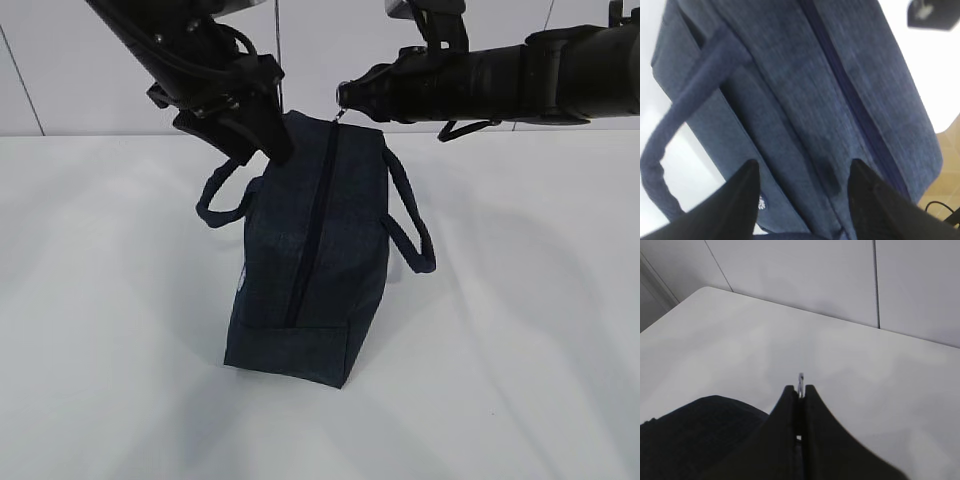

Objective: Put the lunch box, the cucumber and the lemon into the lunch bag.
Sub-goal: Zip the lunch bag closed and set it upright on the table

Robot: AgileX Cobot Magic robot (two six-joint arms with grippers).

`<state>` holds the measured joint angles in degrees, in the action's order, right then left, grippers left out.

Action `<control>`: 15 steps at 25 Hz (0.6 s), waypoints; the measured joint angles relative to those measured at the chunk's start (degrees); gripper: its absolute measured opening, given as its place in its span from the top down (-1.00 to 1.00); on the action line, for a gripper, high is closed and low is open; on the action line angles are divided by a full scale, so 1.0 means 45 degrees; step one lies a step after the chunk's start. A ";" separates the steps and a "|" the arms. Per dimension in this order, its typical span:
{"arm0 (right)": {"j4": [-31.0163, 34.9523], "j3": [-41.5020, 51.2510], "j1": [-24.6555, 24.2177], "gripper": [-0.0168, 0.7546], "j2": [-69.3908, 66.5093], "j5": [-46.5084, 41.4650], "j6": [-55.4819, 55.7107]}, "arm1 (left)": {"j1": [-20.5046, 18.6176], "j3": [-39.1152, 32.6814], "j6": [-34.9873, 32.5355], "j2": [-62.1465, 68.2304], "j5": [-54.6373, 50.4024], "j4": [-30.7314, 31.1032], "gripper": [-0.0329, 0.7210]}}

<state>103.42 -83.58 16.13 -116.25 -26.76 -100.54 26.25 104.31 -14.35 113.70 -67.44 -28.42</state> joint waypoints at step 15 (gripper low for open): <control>0.0000 0.0000 0.0000 0.94 0.0000 -0.0027 0.0026 | 0.0009 0.0000 0.0000 0.0983 0.0344 -0.0078 0.57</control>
<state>103.42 -83.58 16.13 -116.25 -26.88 -100.42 26.30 104.31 -14.35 118.12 -65.89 -28.77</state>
